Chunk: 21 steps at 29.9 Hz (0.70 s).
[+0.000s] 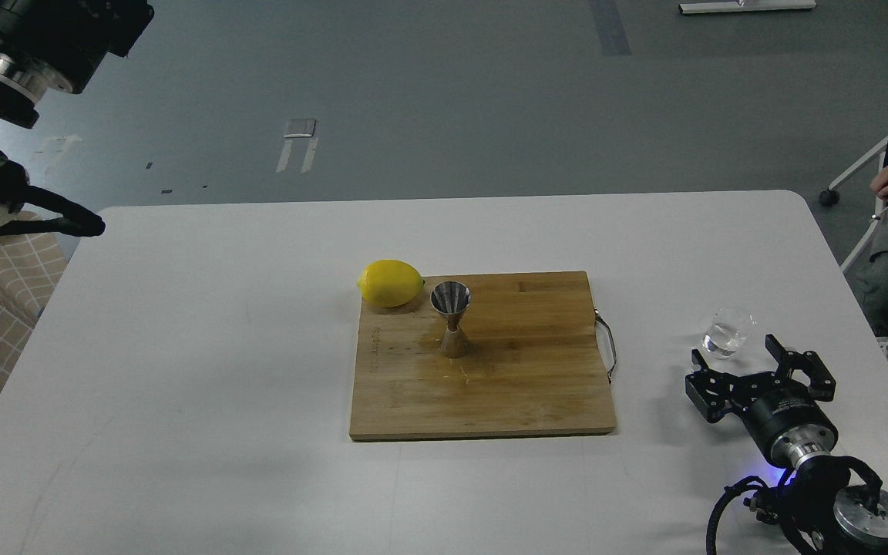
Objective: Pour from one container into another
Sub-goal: 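Move the right gripper toward the clear glass cup, then close the right gripper around the clear glass cup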
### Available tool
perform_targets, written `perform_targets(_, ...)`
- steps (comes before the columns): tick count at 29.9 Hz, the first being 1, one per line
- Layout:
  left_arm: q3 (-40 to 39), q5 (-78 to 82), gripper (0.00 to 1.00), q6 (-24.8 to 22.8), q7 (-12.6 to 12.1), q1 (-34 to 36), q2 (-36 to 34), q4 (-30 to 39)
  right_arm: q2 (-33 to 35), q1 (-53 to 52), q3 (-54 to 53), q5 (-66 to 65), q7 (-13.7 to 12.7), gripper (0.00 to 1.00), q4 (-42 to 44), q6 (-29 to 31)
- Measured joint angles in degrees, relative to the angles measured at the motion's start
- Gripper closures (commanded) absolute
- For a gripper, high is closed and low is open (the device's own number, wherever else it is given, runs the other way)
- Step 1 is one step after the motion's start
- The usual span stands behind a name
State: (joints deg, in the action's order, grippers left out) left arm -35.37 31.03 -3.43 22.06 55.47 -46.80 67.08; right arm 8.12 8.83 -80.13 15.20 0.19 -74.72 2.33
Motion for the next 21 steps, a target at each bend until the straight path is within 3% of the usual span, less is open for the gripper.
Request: perform_targets(21,-0.2,0.0,0.03,0.0,0.0,0.1,-0.4,0.0,-0.4,-2.9,-0.3,0.3,-1.2,0.0,5.0,0.1)
